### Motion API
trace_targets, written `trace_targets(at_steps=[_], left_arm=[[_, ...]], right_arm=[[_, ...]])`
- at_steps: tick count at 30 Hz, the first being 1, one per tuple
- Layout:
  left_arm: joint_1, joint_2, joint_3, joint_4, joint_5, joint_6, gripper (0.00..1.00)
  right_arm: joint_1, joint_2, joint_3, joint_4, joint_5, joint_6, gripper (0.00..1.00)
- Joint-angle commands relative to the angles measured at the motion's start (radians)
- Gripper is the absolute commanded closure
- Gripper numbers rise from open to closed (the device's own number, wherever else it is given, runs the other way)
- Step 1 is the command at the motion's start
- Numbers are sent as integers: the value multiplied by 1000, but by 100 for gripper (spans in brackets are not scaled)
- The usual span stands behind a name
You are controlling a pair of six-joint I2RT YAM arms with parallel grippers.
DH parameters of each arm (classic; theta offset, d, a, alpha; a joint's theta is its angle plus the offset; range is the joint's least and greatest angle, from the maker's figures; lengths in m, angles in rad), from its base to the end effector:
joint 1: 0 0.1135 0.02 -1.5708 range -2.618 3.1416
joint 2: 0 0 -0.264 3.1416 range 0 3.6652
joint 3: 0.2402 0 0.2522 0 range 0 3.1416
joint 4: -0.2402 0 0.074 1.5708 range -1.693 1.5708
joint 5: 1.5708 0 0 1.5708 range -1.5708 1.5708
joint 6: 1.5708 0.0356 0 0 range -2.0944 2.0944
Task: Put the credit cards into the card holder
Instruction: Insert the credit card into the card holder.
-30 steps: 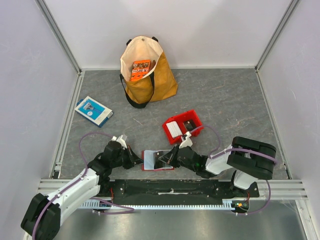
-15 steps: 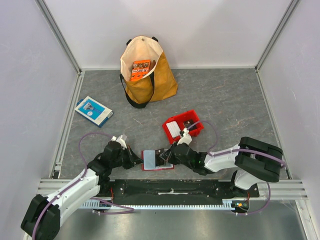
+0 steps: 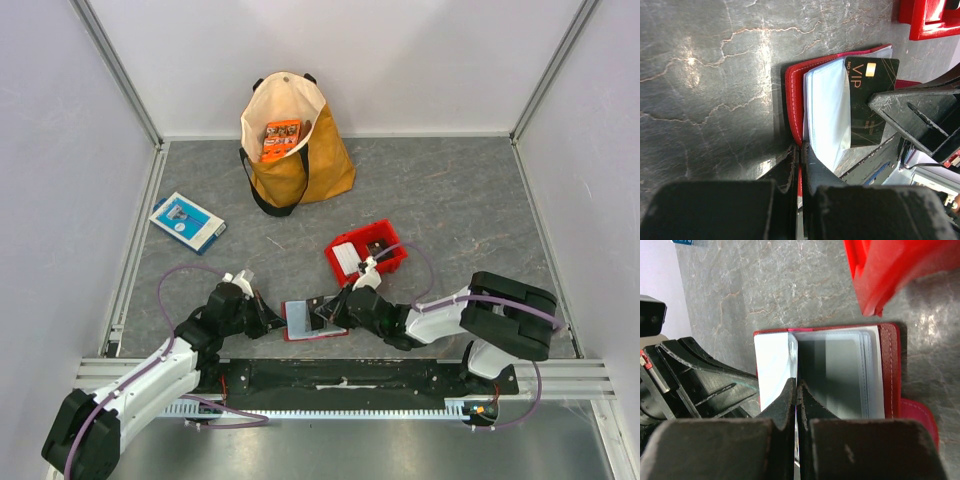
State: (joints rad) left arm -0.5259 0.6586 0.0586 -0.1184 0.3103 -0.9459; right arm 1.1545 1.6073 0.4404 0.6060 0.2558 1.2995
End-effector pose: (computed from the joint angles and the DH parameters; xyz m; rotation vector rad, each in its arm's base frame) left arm 0.1057 -0.0739 0.1153 -0.3480 2.4856 -1.0533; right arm 0.1186 0.2459 0.1180 0.3359 2.3249 1.1178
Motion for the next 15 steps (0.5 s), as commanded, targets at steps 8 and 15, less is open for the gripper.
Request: trace_targets(at_steps=[8,15], left_arm=[[0,-7,-5,10,-16,-28,98],[0,-2,-2,11,-11,-27,98]], right_arm=[[10,-67,-45,-186,-10,32,100],[11,-1,-16,-138,-70,24,100]])
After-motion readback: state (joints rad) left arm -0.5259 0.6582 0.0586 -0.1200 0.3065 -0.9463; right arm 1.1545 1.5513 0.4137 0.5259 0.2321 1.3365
